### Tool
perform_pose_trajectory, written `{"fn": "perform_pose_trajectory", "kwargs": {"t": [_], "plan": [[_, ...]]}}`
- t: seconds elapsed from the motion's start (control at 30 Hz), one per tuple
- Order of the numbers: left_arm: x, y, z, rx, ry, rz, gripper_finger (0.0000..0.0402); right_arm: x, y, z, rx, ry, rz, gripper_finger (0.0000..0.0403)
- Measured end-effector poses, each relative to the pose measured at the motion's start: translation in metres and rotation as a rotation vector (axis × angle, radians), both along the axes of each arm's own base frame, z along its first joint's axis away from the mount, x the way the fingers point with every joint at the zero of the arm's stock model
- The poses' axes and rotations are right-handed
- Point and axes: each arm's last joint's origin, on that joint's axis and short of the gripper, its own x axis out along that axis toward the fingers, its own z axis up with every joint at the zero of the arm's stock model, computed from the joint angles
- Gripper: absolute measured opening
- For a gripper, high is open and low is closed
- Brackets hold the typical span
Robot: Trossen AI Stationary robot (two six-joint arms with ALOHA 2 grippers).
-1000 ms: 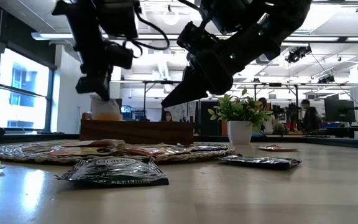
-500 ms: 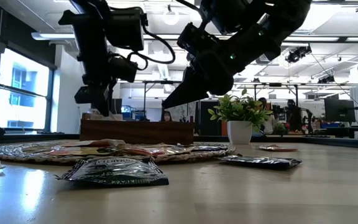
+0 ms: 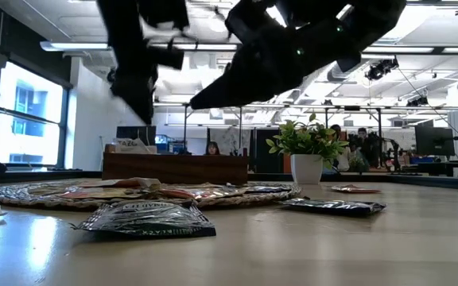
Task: Pick & Place Tea
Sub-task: Put the white tea packet into the left compartment of the wooden organizer
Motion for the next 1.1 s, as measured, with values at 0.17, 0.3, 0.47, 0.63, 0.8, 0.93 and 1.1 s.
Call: {"fn": "perform_pose_trajectory", "kwargs": {"t": [0.17,0.3,0.47,0.63,0.8,0.93,1.1], "plan": [[-0.002,-0.016,0.042,-0.050,-0.089,0.015,0.0207,-0.001,0.015,0.003,-0.035,-0.034,0.038,0.0126],[-0.015,-0.028,0.068,-0.074,-0.200,0.029,0.0207,-0.002,0.023,0.004,-0.014,-0.044,0.049,0.0126],[-0.048,-0.040,0.085,-0.113,-0.301,0.101,0.0207,-0.004,0.032,0.002,0.000,-0.034,0.040,0.0126],[-0.079,-0.053,0.071,-0.155,-0.411,0.161,0.0207,0.002,0.041,-0.017,-0.018,0.001,0.046,0.0126],[-0.089,-0.060,0.035,-0.230,-0.504,0.210,0.0207,0.025,0.045,-0.032,-0.031,0.012,0.051,0.0126],[-0.086,-0.063,0.014,-0.302,-0.529,0.205,0.0207,0.042,0.049,-0.043,-0.092,0.027,0.078,0.0126],[-0.082,-0.065,0.009,-0.328,-0.514,0.191,0.0207,0.051,0.044,-0.046,-0.100,0.054,0.063,0.0126]]}}
